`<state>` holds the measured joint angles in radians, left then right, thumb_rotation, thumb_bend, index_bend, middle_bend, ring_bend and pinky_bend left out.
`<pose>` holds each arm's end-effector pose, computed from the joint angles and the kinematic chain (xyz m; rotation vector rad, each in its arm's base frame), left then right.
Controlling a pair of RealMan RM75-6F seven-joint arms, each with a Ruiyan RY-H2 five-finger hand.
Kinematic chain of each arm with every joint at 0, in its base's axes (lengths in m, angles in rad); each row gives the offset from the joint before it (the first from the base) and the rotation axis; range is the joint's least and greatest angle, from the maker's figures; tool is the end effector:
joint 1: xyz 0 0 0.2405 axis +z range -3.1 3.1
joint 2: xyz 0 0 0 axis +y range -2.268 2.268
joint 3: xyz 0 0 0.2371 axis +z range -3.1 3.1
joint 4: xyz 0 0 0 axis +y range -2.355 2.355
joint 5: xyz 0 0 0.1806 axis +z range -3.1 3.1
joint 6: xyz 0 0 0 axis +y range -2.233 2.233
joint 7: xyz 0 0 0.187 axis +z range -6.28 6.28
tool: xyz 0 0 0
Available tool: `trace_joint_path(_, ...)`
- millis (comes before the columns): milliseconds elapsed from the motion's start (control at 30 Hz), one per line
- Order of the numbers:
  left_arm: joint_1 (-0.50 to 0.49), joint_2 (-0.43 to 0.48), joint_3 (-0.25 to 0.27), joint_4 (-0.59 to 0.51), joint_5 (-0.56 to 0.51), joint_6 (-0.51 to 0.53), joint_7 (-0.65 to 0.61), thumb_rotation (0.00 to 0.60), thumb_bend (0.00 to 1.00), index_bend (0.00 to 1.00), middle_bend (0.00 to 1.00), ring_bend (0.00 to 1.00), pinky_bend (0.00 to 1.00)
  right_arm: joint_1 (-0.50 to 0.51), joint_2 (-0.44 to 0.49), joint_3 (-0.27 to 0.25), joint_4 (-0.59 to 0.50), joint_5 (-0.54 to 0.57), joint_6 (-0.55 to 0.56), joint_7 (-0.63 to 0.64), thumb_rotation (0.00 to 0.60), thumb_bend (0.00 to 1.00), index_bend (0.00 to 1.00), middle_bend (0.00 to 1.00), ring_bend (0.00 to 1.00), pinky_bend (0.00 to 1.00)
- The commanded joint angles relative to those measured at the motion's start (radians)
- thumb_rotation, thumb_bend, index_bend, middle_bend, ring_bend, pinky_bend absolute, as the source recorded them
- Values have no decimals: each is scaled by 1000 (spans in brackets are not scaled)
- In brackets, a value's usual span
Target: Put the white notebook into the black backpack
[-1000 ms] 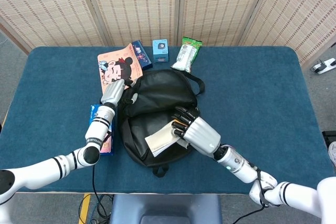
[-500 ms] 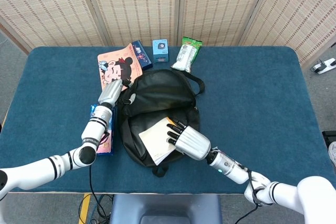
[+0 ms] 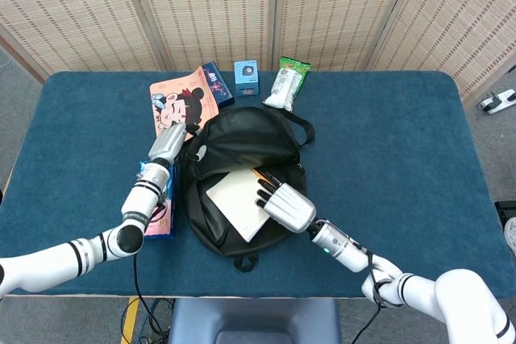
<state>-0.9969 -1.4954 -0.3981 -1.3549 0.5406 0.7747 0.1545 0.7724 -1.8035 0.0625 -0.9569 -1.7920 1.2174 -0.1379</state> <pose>-0.0895 0.4547 0.0377 -1.4665 -1.4655 -1.0936 -0.0779 -0.3339 -0.0454 2.1150 -0.2098 1.1878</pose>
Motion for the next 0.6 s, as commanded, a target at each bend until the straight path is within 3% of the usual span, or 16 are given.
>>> trace_joint_path(33, 0, 6, 3, -6, -7, -4, -2, 600, 483, 754, 351, 289, 124, 15, -29, 11, 42, 22, -21, -3, 600, 405, 788, 482, 234, 90)
trace_joint_path(267, 0, 18, 10, -16, -13, -6, -9, 600, 483, 751, 351, 288, 124, 45, -96, 10, 156, 37, -35, 10, 600, 398, 788, 489, 234, 2)
trace_joint_path(600, -3, 33, 26, -41, -18, -1, -6, 600, 483, 749, 351, 288, 124, 85, -191, -4, 324, 41, -36, 45, 600, 395, 788, 490, 230, 0)
